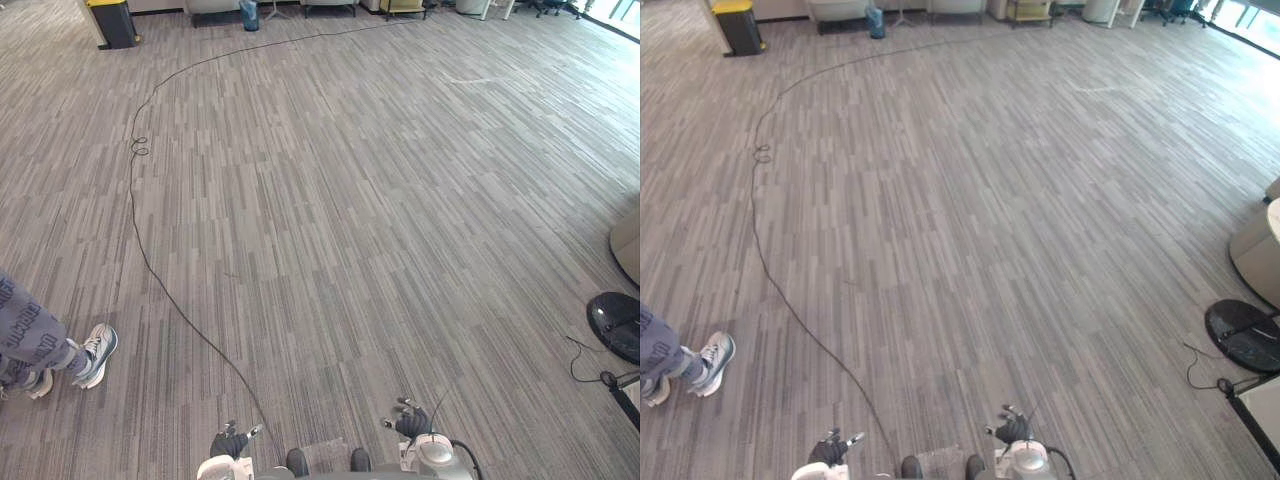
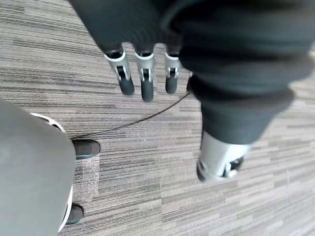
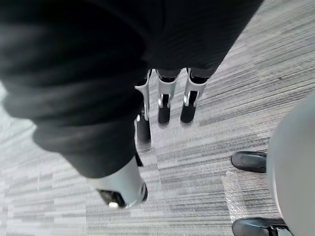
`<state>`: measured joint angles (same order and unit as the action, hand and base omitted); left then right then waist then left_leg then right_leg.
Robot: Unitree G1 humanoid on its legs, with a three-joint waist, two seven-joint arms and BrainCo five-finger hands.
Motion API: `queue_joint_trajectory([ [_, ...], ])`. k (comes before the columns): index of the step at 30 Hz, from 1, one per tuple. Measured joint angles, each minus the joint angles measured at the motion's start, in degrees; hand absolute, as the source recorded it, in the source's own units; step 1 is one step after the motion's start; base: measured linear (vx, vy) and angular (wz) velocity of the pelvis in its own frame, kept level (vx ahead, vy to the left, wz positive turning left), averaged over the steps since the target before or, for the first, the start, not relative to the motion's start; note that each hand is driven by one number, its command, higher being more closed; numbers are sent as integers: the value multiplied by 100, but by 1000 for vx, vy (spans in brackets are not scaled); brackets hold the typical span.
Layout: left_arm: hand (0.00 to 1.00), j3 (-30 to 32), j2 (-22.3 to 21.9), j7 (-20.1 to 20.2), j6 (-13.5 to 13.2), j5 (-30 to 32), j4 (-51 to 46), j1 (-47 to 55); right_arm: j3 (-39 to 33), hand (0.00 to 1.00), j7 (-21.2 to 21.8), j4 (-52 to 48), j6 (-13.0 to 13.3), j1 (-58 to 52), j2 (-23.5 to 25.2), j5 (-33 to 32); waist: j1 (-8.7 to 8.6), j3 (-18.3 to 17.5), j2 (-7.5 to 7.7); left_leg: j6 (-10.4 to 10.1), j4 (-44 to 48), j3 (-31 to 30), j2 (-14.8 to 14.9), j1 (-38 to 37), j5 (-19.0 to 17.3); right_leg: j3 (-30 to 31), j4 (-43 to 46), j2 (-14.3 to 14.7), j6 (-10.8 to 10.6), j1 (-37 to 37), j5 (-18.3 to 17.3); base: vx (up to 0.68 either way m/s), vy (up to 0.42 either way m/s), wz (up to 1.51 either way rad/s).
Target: Pick up cushions and gather them together orderly.
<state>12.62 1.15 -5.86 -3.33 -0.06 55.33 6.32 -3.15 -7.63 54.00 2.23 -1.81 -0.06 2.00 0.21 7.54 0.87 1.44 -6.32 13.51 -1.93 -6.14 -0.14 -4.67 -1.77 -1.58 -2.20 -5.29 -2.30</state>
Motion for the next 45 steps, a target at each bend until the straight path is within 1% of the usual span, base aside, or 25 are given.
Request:
queue_joint_trajectory([
  [3, 0, 52, -26, 1, 8, -1, 49, -56, -193, 0, -12, 144, -57, 65, 15, -263, 35, 16, -7, -5, -2, -30, -16, 3, -6, -41, -38, -16, -16, -30, -12, 12, -10, 6],
  [7, 0, 161, -50, 1, 41, -8, 152, -118, -579, 0, -14, 248, -65, 72, 42, -655, 34, 38, -23, -7, -4, -158, -55, 9, -13, -152, -45, -51, -51, -78, -52, 14, -17, 16],
  [10, 0, 161, -51, 0, 42, -10, 163, -118, -720, 0, -14, 341, -78, 119, 56, -727, 47, 41, -18, -7, -4, -168, -67, 13, -13, -166, -48, -61, -53, -80, -53, 2, -5, 2],
  [15, 0, 164, -50, -2, 85, -14, 174, -118, -1018, 0, -15, 364, -74, 122, 164, -1076, 47, 42, -16, -5, -4, -218, -88, 4, -11, -240, -50, -86, -63, -113, -59, -22, -10, 4],
  [24, 0, 139, -18, -1, 111, -5, 228, -158, -1036, 0, -32, 558, -64, 204, 158, -1103, 47, 58, 22, -3, -5, -278, -138, 5, -11, -299, -56, -133, -88, -137, -74, -15, -7, 3],
  [30, 0, 68, 31, 0, 124, -5, 277, -226, -1232, 0, -30, 575, -80, 230, 192, -1103, 45, 106, 76, -3, -4, -323, -153, -5, -11, -355, -80, -145, -101, -182, -83, -5, -12, 4],
  [33, 0, 48, 37, 0, 128, -4, 275, -233, -1237, 0, -29, 565, -97, 229, 200, -1103, 47, 127, 69, -3, -4, -325, -151, 1, -11, -359, -66, -145, -100, -173, -91, -10, -9, 0],
  [35, 0, 48, 35, -1, 128, -5, 267, -237, -1240, 0, -29, 548, -100, 229, 199, -1104, 49, 151, 56, -10, -4, -333, -145, 18, -16, -370, 33, -146, -84, -112, -160, 0, 0, 0],
  [37, 0, 53, 27, 0, 129, -7, 260, -246, -1244, 0, -31, 528, -94, 229, 190, -1104, 58, 174, 39, -47, -4, -337, -132, 49, -64, -385, 241, -151, -72, 3, -274, -15, -13, 1],
  [41, 0, 205, -3, 2, 141, -8, 191, -259, -1426, 0, -41, 368, -91, 175, 234, -1103, 81, 186, 59, 2, -1, -280, -108, 141, -204, -416, 600, -180, -45, 216, -537, 35, -11, 3],
  [42, 0, 259, -8, 3, 155, -7, 137, -253, -1481, 0, -50, 293, -81, 106, 252, -1104, 114, 200, 90, -51, 93, -44, -65, 175, -313, -452, 778, -224, -32, 305, -691, 120, -34, 19],
  [44, 0, 456, -9, 24, 159, -14, 39, -293, -1483, 0, -53, 200, -61, 87, 303, -1103, 141, 280, 188, -131, 967, 159, 53, 546, -726, -556, 1035, -311, -26, 369, -870, 151, -58, 28],
  [45, 0, 548, -44, 37, 157, -19, -69, -295, -1487, 0, -62, 140, -68, 39, 308, -1103, 190, 281, 190, -81, 1807, 190, 199, 888, -1063, -600, 1162, -299, -16, 404, -977, 185, -86, 28],
])
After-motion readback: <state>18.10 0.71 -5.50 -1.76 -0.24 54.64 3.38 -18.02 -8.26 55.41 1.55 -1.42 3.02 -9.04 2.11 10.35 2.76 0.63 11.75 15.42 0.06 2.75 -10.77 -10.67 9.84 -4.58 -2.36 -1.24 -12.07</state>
